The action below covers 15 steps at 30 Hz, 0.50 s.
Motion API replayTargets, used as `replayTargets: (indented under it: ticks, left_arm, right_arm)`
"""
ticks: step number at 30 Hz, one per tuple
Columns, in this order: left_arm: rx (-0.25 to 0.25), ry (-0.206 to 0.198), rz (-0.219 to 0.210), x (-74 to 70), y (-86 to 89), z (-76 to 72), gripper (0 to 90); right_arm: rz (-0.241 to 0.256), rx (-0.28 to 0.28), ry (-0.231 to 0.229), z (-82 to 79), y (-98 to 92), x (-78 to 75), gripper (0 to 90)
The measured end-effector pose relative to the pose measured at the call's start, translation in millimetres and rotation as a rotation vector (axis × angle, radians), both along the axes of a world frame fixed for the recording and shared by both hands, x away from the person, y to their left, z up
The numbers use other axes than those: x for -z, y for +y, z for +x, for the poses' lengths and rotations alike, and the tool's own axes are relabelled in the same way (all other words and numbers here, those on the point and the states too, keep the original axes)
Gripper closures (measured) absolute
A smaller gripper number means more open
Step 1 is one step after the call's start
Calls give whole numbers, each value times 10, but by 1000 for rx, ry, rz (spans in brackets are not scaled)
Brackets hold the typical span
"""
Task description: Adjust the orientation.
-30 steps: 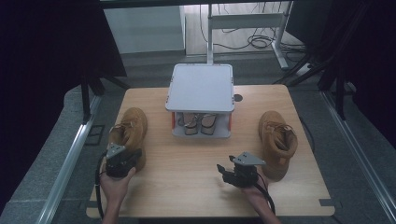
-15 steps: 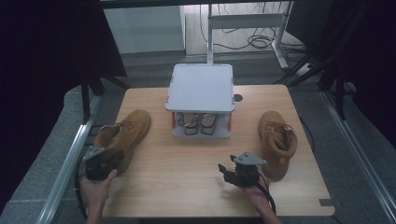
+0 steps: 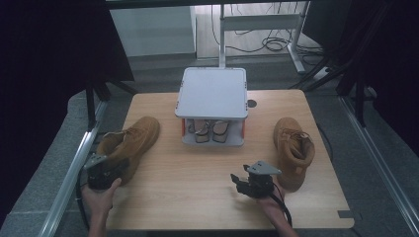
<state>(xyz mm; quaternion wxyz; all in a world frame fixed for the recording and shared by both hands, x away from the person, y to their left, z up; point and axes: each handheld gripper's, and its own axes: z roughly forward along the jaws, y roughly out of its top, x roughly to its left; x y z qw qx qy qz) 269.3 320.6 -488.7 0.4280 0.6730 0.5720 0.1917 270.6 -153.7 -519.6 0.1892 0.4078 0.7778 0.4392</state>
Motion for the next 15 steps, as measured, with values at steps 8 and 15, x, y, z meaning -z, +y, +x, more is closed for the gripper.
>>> replayTargets:
  ticks: [8, 15]
  left_arm:
    - [-9, -5, -13, -7, 62, 5, 900]
    - [-31, -4, -39, -1, 146, 1, 900]
  right_arm:
    - [-7, -2, 2, -2, 11, 17, 394]
    - [-10, -1, 5, -3, 13, 21, 394]
